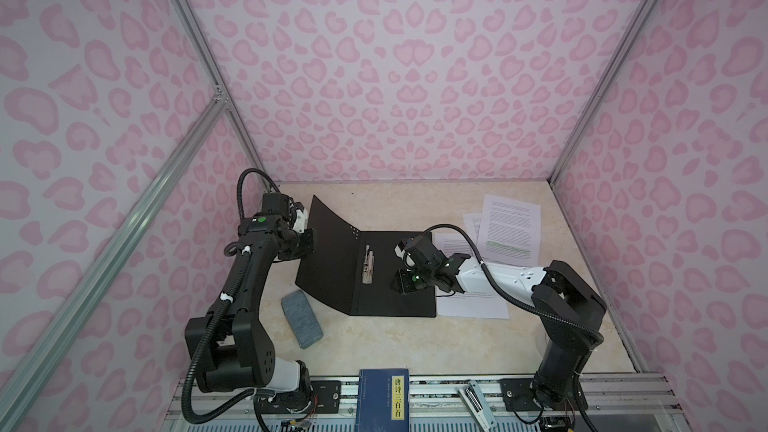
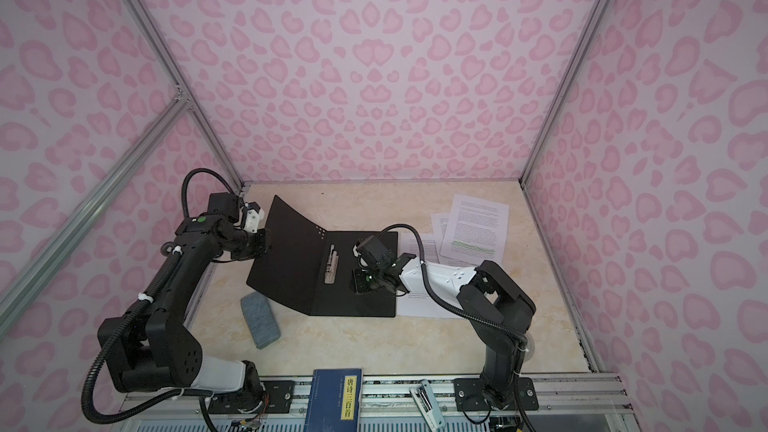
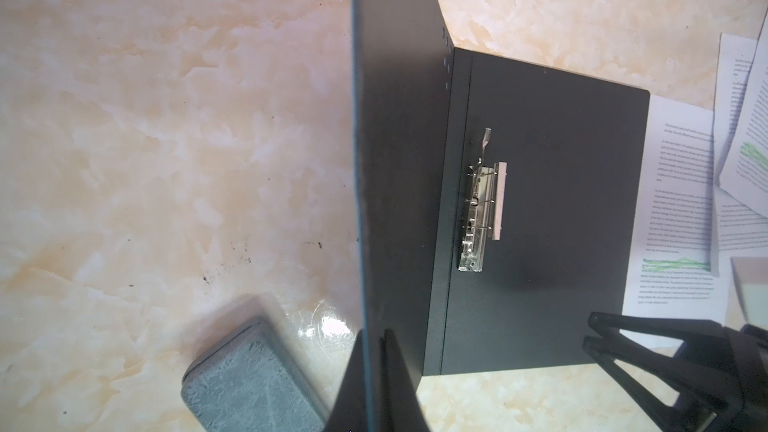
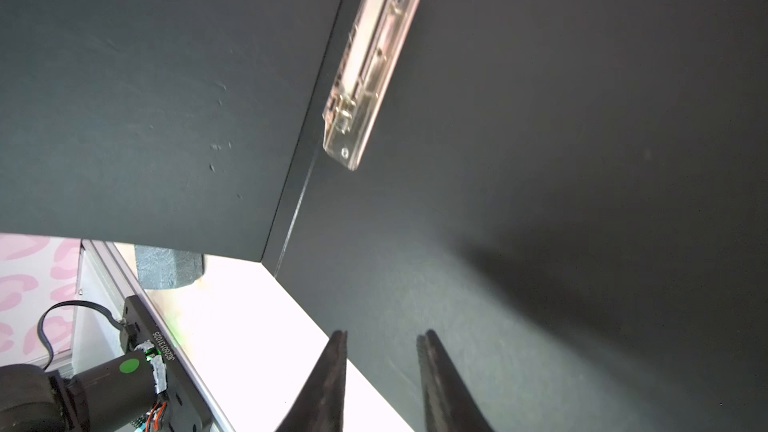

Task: Put the files into the folder
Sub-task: 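Release the clip and withdraw the right gripper toward the papers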

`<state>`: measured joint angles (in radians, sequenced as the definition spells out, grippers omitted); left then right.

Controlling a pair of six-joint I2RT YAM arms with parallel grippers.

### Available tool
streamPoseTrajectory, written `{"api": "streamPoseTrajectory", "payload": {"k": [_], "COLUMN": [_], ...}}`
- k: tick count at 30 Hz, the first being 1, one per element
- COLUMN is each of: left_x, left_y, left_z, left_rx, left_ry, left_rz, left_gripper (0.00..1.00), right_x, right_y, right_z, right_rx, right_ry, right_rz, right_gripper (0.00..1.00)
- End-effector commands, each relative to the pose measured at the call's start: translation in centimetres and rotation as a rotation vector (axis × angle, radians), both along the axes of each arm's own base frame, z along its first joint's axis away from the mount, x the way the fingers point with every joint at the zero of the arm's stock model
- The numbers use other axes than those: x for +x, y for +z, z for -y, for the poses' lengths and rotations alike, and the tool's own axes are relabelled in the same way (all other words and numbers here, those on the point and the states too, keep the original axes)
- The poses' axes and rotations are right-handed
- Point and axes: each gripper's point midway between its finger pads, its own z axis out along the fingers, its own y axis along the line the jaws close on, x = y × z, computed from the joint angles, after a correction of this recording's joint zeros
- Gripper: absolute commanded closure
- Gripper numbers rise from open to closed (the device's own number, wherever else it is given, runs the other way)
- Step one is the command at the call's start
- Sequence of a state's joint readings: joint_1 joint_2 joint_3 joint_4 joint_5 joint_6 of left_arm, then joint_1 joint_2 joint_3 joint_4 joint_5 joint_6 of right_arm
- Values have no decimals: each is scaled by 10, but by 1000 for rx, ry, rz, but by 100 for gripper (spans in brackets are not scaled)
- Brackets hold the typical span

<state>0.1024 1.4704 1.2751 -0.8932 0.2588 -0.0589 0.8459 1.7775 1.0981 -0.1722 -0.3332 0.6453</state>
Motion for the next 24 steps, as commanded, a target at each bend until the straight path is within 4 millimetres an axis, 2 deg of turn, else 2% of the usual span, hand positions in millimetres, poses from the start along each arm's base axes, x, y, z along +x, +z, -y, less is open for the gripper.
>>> {"api": "streamPoseTrajectory", "payload": {"k": [1,9,13,16,20,24], "left_x": [16,20,17,15,12,9], "left_y": [2,-5,-13,-18,-24,-31], "left_z": [-12,-22,-26,-30,-35,-42], "left_rx": [2,5,24,36,47,49], "left_ry": [41,52,30,14,-4,-7], "left_rz": [25,6,-18,-34,-49,-72], "left_gripper": [97,96,96,96,84,79], "right_x": [8,5,9,11,10,5], "right_y": [8,27,40,50,55,58], "right_z": [3,30,54,79,112,133], "right_rx": [34,7,-66,-140,-190,-167], "right_ry": [-58,-123,-174,-227,-292,-337], "right_rz": [56,121,182,230,248,260], "right_gripper": [67,66,63,60,58,58]}}
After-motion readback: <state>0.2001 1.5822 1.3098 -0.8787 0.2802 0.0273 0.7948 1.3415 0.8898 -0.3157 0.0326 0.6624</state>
